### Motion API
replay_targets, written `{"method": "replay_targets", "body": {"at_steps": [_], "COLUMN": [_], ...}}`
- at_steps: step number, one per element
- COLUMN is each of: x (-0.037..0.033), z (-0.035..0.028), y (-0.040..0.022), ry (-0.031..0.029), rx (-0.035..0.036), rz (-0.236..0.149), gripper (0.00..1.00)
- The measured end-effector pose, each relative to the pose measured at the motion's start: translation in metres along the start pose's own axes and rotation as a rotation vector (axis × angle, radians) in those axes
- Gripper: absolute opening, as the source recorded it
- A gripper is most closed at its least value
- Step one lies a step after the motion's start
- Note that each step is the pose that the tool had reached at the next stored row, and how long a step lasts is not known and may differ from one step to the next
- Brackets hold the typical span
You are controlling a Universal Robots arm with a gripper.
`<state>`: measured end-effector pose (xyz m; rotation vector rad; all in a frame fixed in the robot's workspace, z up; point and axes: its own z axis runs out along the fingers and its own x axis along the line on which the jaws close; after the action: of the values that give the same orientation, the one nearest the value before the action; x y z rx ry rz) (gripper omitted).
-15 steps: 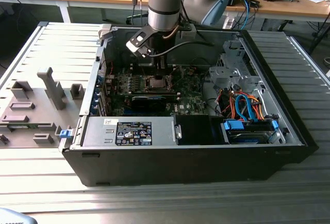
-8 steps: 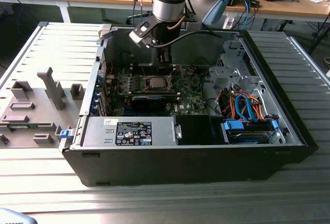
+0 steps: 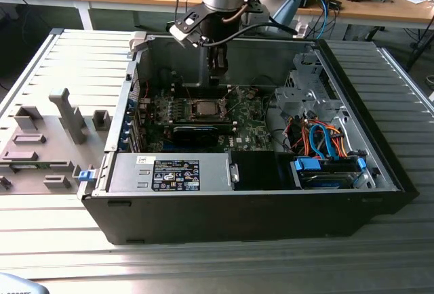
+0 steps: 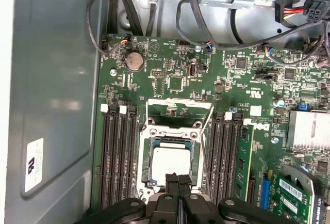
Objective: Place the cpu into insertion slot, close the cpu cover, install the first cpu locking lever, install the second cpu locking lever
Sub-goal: 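Place the cpu into insertion slot, then close the cpu cover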
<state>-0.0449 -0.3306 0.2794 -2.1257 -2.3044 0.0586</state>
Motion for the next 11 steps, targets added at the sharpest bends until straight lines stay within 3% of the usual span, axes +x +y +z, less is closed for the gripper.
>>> {"method": "replay_targets", "body": {"at_steps": [11], "x": [0.0], "z": [-0.0022], "y": [-0.0002], "ry": [-0.0001], "rx": [0.0001], "rz": [0.0], "gripper": [0.11]}}
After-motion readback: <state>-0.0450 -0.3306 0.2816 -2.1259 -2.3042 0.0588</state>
